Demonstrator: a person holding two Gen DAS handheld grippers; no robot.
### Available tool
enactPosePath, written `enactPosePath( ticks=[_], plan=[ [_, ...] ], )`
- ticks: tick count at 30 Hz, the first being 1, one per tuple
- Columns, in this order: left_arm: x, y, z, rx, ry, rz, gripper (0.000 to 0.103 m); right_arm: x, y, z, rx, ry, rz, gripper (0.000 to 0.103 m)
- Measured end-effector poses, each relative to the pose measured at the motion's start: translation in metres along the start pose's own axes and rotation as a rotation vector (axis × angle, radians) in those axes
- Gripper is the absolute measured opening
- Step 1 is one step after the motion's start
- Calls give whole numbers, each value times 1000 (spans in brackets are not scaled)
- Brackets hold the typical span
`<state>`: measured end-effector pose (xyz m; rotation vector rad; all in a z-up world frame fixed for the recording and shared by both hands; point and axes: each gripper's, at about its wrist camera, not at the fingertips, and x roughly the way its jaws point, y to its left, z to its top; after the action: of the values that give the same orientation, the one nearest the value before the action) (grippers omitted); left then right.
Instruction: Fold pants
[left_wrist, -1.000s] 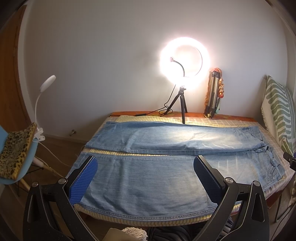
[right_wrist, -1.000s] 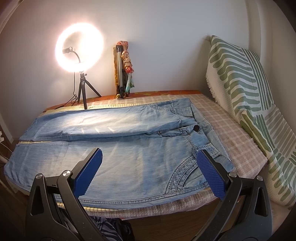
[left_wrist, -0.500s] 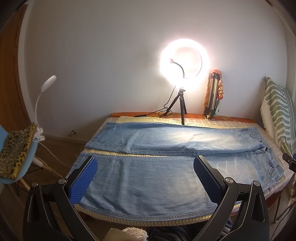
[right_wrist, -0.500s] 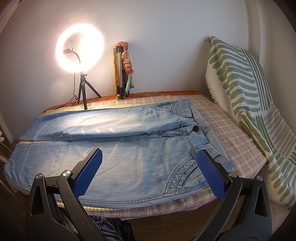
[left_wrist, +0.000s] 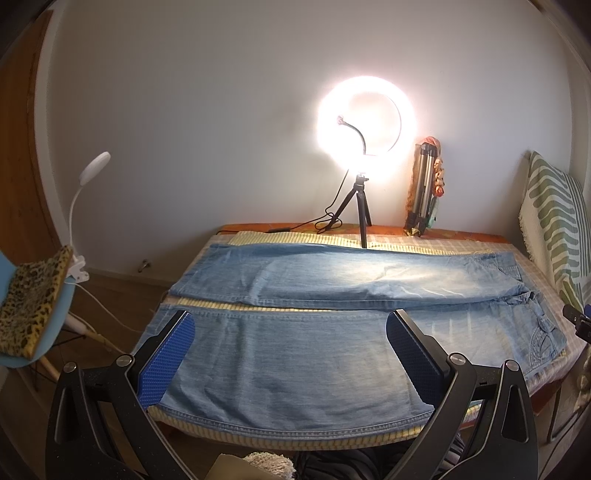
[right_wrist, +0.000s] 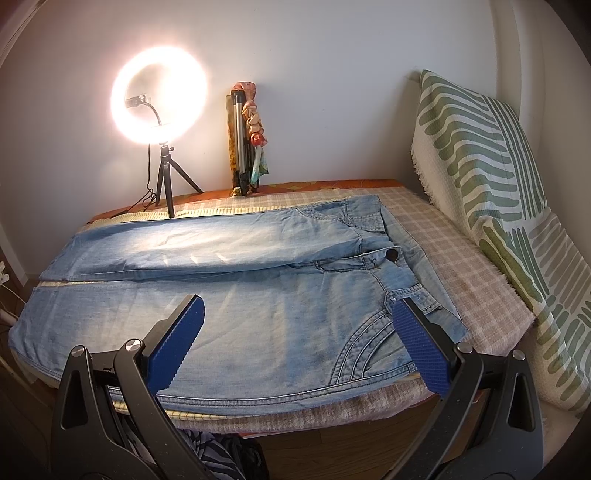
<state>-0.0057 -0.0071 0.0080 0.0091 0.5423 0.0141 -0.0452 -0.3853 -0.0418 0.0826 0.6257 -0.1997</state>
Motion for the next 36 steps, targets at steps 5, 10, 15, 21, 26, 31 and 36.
enactPosePath(
  ticks=[5, 10, 15, 21, 26, 31, 36],
  plan=[
    [1, -1, 0, 0, 1, 1, 103, 1, -2, 0, 1, 3, 2, 103],
    [2, -3, -1, 4, 2, 2, 103, 2, -2, -1, 2, 3, 2, 103],
    [5, -2, -5, 10, 5, 20, 103, 7, -2, -3, -9, 7, 14, 103],
    [11, 4, -3, 27, 0, 84, 103, 21, 1, 9, -71, -4, 84, 103],
    [29, 16, 2, 9, 42, 76, 103, 40, 8, 39, -142, -10, 206, 103],
    [58, 35, 2, -21, 105, 93, 103, 87, 41, 80, -285, -5, 287, 103],
    [103, 50, 10, -50, 167, 62, 103, 144, 83, 115, -355, 3, 383, 103]
  ],
)
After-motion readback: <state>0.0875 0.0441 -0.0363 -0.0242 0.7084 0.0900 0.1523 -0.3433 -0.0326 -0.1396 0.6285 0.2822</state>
